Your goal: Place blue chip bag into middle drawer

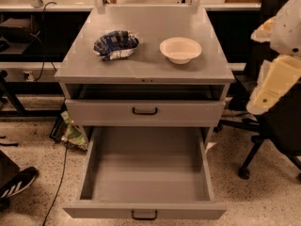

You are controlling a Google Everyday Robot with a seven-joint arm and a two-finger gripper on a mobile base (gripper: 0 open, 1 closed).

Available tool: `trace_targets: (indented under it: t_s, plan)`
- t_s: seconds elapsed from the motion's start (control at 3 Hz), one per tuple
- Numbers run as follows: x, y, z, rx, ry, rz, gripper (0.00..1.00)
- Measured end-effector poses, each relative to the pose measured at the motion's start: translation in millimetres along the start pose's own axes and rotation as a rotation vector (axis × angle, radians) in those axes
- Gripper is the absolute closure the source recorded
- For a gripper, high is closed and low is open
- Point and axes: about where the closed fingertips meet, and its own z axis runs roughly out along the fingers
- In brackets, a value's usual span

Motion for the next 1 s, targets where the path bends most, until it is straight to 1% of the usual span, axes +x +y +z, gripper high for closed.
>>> trace_targets:
  t_s: [0.33,0.67,1.0]
  plan:
    - [-25.3,-35.7,9.5,0.045,-0.096,0.016,0.00]
    - [-64.7,-67.4,19.8,0.056,-0.170,0.012,0.00]
    - [-74.6,-74.4,19.4,0.062,-0.188,0.006,0.00]
